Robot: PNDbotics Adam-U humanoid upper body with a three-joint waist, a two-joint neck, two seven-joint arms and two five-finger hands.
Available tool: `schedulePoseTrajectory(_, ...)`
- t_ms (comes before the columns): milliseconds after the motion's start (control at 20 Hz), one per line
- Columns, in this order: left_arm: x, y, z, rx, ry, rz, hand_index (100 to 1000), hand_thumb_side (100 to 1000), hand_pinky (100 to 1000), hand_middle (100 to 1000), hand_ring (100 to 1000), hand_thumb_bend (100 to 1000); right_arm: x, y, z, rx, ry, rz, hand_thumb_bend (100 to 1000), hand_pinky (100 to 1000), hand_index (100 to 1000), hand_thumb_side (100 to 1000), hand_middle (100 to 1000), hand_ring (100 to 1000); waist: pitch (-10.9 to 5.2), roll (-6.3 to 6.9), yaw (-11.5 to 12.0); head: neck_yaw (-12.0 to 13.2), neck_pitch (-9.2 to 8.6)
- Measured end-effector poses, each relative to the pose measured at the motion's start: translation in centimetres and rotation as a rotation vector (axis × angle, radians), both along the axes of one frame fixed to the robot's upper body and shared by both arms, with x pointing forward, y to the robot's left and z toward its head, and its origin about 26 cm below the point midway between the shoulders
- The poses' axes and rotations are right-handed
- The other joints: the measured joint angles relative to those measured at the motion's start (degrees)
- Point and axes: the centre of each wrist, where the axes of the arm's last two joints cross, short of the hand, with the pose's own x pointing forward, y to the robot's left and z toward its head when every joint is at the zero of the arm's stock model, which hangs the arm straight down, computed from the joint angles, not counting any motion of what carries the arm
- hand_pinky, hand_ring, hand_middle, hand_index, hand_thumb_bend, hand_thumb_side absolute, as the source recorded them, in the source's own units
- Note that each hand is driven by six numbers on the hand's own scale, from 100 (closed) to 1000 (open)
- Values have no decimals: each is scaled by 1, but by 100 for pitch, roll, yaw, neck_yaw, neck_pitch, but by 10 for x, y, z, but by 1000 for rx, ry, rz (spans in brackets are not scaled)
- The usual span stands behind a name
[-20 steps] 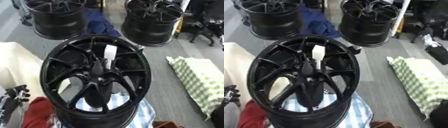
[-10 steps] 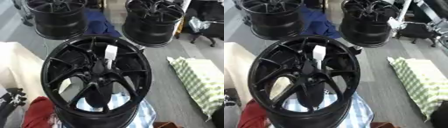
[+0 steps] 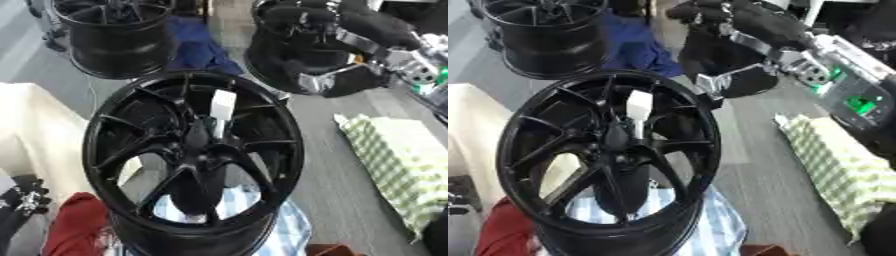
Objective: Pull the pin out of the wheel hub.
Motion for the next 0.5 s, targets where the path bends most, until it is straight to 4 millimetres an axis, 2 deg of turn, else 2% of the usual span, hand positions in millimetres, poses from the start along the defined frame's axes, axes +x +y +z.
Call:
schedulePoseTrajectory(200,1,0,1,-1,-3,-1,801,522,635,635,655,100,17,21,-6,-42,54,12,100,827,1000,596,916,879,0,7,19,-16,0)
schedulePoseTrajectory(500,2,-2,0,-6,-2,-5,801,523,635,635,655,100,36,38,-19,-121,123,15,100,818,1000,640,904,872,0,27,60,-52,0)
